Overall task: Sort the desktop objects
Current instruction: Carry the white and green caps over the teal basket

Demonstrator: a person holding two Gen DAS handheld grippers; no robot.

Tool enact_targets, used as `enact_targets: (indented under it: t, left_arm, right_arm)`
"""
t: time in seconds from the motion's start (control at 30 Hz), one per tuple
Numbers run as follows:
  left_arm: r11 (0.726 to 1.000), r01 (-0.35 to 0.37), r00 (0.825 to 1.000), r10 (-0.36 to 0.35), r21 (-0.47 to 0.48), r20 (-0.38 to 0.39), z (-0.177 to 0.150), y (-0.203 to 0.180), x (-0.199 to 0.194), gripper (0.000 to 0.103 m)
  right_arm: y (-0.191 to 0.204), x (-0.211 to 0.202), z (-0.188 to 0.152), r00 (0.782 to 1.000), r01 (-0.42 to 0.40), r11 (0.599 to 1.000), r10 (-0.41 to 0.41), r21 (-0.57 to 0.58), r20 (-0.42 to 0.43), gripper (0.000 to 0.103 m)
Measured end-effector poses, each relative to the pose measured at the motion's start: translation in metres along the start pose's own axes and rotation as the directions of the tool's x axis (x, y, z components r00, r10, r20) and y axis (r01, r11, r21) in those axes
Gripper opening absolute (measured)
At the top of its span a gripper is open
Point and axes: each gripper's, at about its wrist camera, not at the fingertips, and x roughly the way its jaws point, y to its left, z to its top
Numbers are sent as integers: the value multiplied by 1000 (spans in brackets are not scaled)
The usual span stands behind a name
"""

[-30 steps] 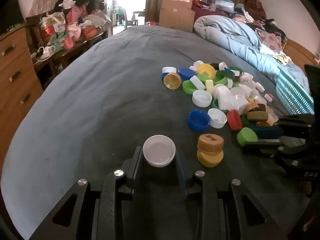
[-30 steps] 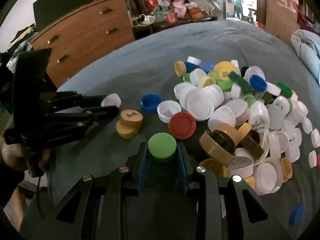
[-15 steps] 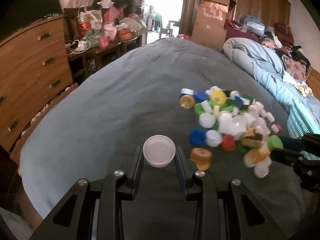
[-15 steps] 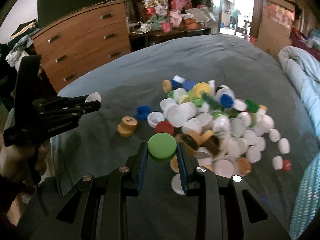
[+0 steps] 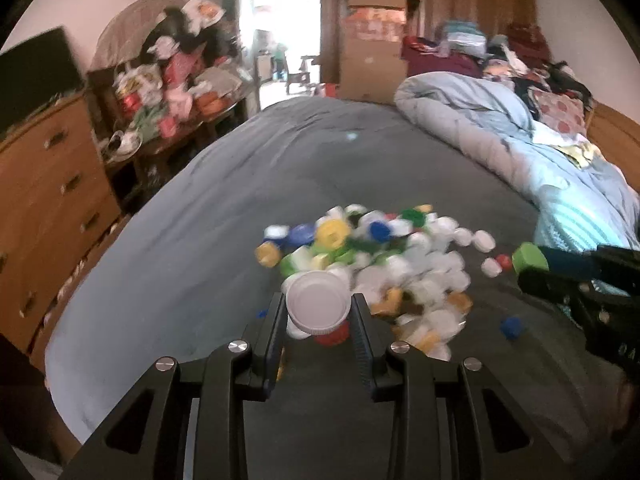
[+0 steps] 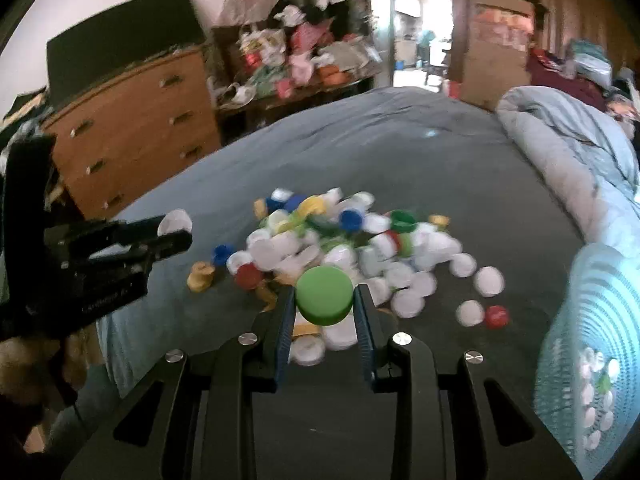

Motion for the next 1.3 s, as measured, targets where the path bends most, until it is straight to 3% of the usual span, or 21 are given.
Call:
enact_targets:
  t: [0.43, 0.73, 1.07, 1.3]
  left_arm:
    - [989, 60, 993, -73, 139, 91, 62, -98, -32, 33]
    - [972, 104, 981, -134, 209, 137, 100, -158, -44, 33]
    - [941, 161, 964, -214, 297, 155, 133, -232, -45, 33]
    - [915, 211, 953, -270, 344, 134, 143, -280, -40, 33]
  right_arm:
    - [-72, -66, 23, 985, 89, 989, -104, 117, 135, 25]
    - [-118, -102, 26, 966, 150, 970, -186, 192, 181, 25]
    - [-176, -135, 15, 939, 237, 923, -298, 304, 174, 25]
    - [-196, -154, 5, 919, 285, 895, -357, 344, 167, 25]
